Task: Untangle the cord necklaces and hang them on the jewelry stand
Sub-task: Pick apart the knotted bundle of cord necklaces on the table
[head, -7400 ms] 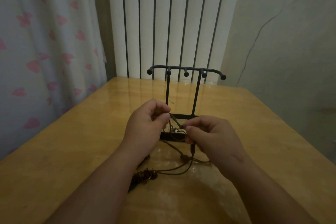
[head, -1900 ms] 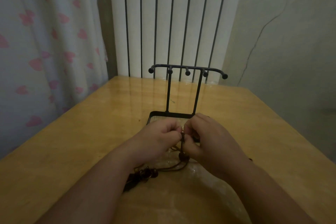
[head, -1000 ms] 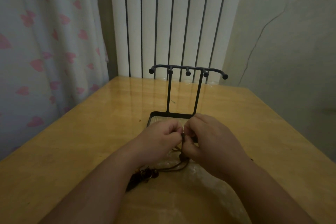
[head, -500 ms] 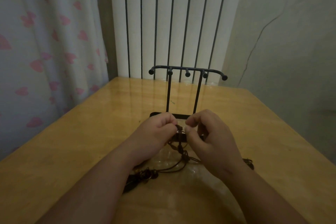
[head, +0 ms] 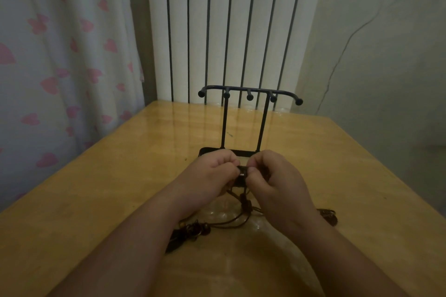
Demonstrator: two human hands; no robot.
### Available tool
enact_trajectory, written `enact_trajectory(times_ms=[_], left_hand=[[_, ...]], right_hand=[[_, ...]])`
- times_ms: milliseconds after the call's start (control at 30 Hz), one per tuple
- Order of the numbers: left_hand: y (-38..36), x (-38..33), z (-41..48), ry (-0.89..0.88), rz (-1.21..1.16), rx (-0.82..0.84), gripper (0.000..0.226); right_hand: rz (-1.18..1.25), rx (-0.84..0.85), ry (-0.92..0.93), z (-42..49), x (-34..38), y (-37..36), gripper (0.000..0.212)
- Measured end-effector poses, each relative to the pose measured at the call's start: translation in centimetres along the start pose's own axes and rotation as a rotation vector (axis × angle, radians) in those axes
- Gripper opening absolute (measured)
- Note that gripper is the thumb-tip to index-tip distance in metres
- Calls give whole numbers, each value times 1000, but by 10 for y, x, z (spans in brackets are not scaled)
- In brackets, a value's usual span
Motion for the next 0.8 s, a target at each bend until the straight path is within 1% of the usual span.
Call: enact_trajectory(times_ms=[67,233,433,500,600,733,800], left_hand=[[3,1,0,-7,24,-21,28],[5,0,0,-32,86,-46,30],[3,-3,0,-59,143,-109,21],[1,-3,1,-68,135,-139,22],[2,-4,1,-70,129,-177,25],[3,-6,0,-63,157,-175,21],[3,-6,0,-64,165,-163,20]], right_hand=[[29,27,-8,0,-1,0,11],[-52,19,5,1,-3,1,6],[-171,11,29,0,-1,4,10],[-188,-8,15,1,-1,2,10],[-181,6,2,0,0,0,10],[-182,-13,43,1,-1,3,4],[-187,-23,70,1,-2,3,8]])
Point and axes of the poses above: each hand's wrist, its own z-axis towards the middle knuckle, its own y-axis out of the back of the hand, x = y × z, the point moved 2 cm from there along z, towards the middle knuckle, and after that the axes turned 13 degrees about -y, right-handed, at the moved point
